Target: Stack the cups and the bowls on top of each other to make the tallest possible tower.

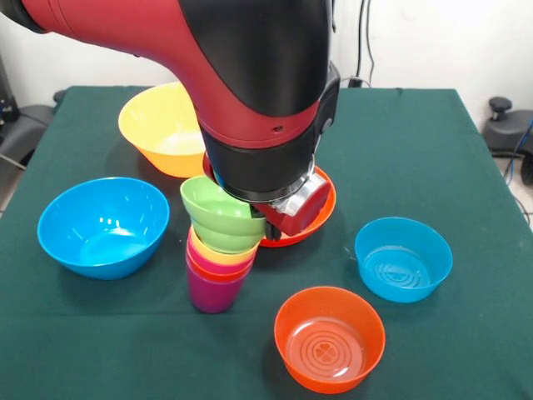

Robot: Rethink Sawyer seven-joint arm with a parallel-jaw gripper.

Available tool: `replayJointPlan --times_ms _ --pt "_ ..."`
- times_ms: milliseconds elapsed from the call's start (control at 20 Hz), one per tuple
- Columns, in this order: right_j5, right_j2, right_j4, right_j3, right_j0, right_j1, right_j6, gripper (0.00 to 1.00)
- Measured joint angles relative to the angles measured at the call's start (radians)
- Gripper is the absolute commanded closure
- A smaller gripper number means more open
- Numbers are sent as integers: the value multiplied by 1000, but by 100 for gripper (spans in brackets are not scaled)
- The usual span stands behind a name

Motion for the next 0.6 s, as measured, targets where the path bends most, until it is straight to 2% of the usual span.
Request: replayJointPlan --times_ms 600 --pt "0 29 -31 20 -2 -19 0 100"
